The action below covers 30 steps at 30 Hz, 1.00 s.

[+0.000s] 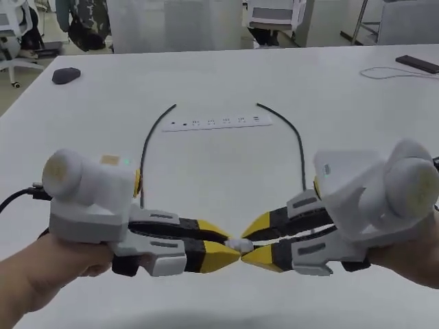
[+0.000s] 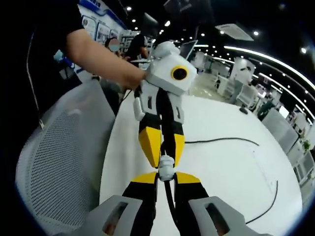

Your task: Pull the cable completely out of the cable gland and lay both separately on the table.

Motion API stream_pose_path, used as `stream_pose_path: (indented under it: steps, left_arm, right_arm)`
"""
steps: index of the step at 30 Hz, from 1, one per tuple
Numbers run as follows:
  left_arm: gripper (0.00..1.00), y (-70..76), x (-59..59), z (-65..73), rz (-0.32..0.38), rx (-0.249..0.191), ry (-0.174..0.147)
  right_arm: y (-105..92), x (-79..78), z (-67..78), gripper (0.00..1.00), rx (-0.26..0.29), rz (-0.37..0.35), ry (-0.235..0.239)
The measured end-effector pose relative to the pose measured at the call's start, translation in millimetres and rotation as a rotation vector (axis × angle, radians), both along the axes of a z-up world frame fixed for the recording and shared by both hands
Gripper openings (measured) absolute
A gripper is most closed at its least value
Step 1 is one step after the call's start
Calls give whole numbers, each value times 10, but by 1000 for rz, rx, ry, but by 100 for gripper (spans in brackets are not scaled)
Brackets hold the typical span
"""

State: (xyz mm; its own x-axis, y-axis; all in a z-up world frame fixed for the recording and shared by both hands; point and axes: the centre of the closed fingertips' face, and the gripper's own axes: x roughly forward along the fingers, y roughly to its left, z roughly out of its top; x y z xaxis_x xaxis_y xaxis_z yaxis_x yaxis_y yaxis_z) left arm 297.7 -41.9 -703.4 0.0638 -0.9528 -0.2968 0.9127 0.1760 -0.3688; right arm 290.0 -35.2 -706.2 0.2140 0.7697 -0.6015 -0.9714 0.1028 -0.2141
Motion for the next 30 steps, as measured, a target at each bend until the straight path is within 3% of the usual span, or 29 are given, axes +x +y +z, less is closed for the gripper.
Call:
stream_pose_path:
  steps: [2, 5, 10, 12, 13, 14, 15, 16, 18, 20, 21, 23, 24, 26, 27, 30]
  left_arm:
    - [14, -3, -12, -12, 2, 3, 33]
    - [14, -6, -33, -16, 2, 7, 45]
    - [15, -3, -45, -2, -3, 7, 35]
    - [15, 0, -40, 13, -5, 10, -6]
    - [15, 5, -41, 24, -23, 14, -56]
    - [15, 11, -51, 19, -36, 26, -93]
    - [15, 14, -36, 22, -51, 36, -165]
    - [15, 19, -58, 8, -76, 42, -184]
    - [15, 16, -49, 25, -77, 37, -206]
    - [15, 12, -53, 44, -101, 32, -259]
    - [15, 10, -52, 51, -104, 31, -273]
    - [15, 7, -63, 55, -116, 29, -288]
    - [15, 6, -56, 57, -126, 33, -324]
    - [15, 1, -48, 60, -131, 35, -340]
    - [15, -1, -40, 74, -134, 34, -365]
    - [15, 2, -39, 104, -137, 21, -364]
  right_arm:
    - [6, -23, -22, 7, -10, 7, -10]
    - [1, -18, -35, 7, -20, 18, -27]
    - [4, -6, -33, 7, -21, 9, -22]
    - [1, 18, -13, 8, -20, -3, -9]
    - [13, -11, 0, 8, 14, -30, 59]
    - [20, -50, 23, 12, 58, -57, 172]
    - [25, -43, 58, 16, 96, -79, 223]
    - [23, -7, 93, 19, 130, -95, 239]
    - [-10, 1, 101, 13, 151, -109, 294]
    - [2, 20, 138, 12, 197, -112, 315]
    - [-1, -6, 108, 14, 201, -125, 389]
    - [-23, 49, 55, 16, 194, -146, 380]
    - [-34, 37, 27, 14, 184, -152, 408]
    - [-12, 31, 43, 11, 216, -152, 444]
    - [8, 1, 57, 10, 236, -152, 487]
    - [12, 17, 57, 9, 244, -157, 486]
